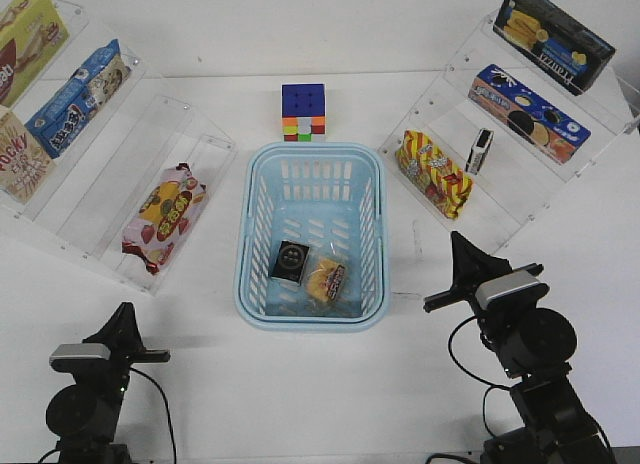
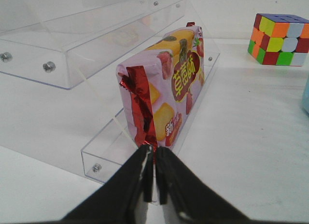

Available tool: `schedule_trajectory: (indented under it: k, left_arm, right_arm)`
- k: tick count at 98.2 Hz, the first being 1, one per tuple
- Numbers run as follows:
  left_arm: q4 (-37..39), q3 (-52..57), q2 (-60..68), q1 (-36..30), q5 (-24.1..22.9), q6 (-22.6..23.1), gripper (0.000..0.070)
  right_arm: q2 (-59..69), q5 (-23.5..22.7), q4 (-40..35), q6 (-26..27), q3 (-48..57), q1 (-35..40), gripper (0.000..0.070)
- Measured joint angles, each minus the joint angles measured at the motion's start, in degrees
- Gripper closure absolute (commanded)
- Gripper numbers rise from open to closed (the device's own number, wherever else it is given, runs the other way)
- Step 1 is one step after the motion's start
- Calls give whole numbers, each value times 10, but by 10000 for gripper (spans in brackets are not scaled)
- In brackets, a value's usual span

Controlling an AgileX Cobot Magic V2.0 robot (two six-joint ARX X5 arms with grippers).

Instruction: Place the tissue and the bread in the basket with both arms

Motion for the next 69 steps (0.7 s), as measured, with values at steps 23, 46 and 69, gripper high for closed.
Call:
schedule_trajectory:
  k: [23,46,69]
  left_arm:
    - [0,0,0,0,0,0,699]
    - [0,0,0,0,0,0,699]
    - [0,0,0,0,0,0,699]
  right_arm:
    - [-20,27,0,-31,-12,-10,700]
    - [-182,23,-30,-108,-143,-60,700]
    - [-325,25,-151,-123,-249,-113,700]
